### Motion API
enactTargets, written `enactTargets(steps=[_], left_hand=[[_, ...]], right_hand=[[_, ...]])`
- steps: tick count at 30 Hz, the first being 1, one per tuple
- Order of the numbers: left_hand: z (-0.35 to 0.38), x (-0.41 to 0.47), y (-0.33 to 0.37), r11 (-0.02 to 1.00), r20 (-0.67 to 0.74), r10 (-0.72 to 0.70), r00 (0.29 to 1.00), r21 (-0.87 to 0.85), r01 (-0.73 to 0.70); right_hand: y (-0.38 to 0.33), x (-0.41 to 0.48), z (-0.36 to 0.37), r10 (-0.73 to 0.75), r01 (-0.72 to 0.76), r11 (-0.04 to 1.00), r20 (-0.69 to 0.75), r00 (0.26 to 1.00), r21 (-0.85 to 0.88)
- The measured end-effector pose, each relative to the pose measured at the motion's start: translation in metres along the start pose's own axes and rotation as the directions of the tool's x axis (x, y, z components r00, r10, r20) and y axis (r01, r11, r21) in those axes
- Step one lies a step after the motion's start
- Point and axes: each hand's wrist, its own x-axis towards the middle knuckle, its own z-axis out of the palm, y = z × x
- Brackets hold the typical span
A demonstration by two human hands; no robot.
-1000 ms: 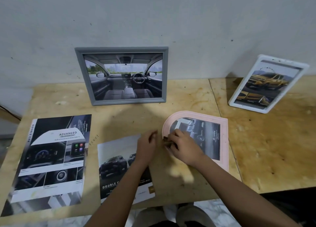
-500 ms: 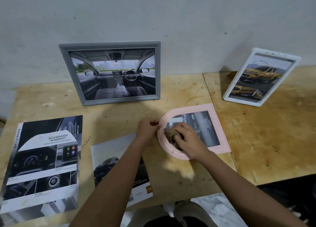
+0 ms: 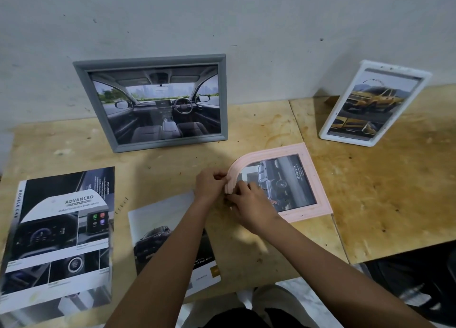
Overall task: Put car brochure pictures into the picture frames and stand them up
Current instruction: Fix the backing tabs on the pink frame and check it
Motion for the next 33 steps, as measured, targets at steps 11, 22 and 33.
enactTargets(steps=[11,22,33], left_hand=[[0.002,-0.001,-0.002,0.999,-0.042,-0.013,0.999,-0.046,0.011],[0.009,-0.002,-0.01,0.999,-0.045,0.039,0.998,-0.024,-0.04],[0.017,-0.029,-0.016,0.991,-0.156,0.136,0.978,0.01,-0.136]], right_hand=[[0.019,-0.034,0.007,-0.058,0.061,0.997,-0.048,0.997,0.056],[0.073,-0.077,-0.001,0.006,0.012,0.988,-0.116,0.993,0.156],[0.105,-0.089,-0.02,0.567,-0.362,0.748,-0.253,0.784,0.556]])
